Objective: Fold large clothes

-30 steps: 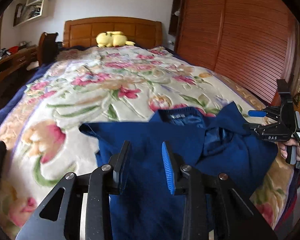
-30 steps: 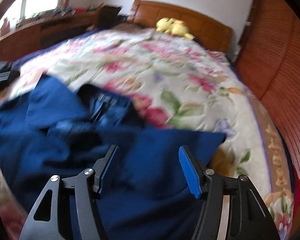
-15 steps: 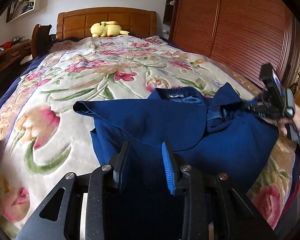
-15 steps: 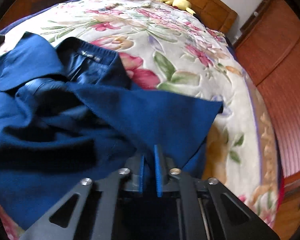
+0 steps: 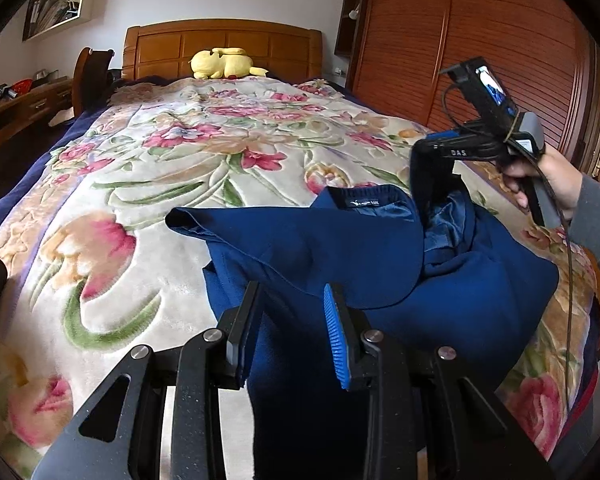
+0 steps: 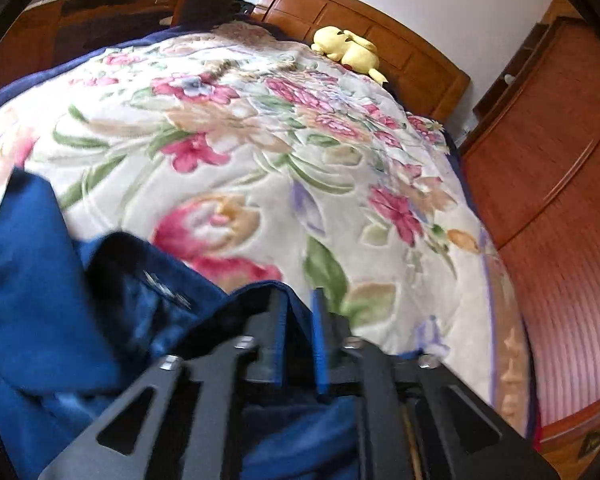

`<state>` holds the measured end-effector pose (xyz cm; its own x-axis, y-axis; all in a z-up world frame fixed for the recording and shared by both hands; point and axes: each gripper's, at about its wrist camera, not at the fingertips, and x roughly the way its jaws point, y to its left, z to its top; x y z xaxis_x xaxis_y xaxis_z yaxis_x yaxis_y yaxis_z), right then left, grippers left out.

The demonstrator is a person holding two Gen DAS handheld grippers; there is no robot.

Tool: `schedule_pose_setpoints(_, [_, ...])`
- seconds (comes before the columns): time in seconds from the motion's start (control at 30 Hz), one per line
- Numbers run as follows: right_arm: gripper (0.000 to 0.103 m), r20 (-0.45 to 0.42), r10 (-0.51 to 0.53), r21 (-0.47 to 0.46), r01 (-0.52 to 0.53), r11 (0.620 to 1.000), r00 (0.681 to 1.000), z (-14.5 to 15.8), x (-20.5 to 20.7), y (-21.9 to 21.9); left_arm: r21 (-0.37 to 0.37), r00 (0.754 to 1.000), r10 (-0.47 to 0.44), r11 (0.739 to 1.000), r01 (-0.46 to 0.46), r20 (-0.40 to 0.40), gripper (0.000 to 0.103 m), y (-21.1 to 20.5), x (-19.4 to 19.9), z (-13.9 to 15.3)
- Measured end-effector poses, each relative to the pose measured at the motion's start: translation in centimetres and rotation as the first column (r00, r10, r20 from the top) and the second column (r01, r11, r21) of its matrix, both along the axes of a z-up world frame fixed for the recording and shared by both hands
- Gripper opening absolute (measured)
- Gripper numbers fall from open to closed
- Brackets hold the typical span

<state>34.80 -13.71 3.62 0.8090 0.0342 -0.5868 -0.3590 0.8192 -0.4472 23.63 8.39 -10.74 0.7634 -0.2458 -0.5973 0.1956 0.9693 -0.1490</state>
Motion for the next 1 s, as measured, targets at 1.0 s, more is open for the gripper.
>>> schedule_pose_setpoints(1.0, [0.063,-0.275,0.409,0.086,-0.401,0.912,0.87,-7.6,-11.7,5.9,-0.011,1.0,0.031,0.999,-0.031,-0.003,0.032,1.5,0.1,0.2])
